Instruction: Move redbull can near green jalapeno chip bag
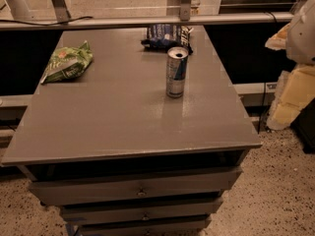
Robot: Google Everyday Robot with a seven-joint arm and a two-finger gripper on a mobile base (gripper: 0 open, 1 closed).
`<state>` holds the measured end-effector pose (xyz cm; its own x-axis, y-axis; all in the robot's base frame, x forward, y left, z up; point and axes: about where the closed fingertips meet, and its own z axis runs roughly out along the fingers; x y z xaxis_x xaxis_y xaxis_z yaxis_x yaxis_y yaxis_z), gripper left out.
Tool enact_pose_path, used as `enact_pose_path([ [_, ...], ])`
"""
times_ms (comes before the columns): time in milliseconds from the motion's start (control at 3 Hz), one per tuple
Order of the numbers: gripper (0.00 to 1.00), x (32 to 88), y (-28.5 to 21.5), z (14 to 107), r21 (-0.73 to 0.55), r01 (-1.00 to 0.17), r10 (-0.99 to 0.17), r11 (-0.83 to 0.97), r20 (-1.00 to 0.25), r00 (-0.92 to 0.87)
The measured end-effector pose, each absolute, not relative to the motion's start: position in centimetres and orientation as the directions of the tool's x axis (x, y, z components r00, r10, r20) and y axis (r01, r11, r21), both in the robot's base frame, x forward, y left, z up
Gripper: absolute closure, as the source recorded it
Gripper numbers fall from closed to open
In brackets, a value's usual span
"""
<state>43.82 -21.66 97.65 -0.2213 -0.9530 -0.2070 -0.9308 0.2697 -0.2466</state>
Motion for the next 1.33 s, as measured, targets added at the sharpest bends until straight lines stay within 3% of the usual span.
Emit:
enact_pose_path([
  [667,0.00,43.7,-21.2,97.5,-0.238,-0.932,-0.947,0.272,-0.235,-0.216],
  [1000,0.00,44.2,-19.3,95.7,-0.190,-0.932,-0.909,0.309,-0.348,-0.230],
  [1333,0.00,46.3,-16.0,92.2,-0.105,-0.930,-0.807,0.353,-0.537,-0.245],
])
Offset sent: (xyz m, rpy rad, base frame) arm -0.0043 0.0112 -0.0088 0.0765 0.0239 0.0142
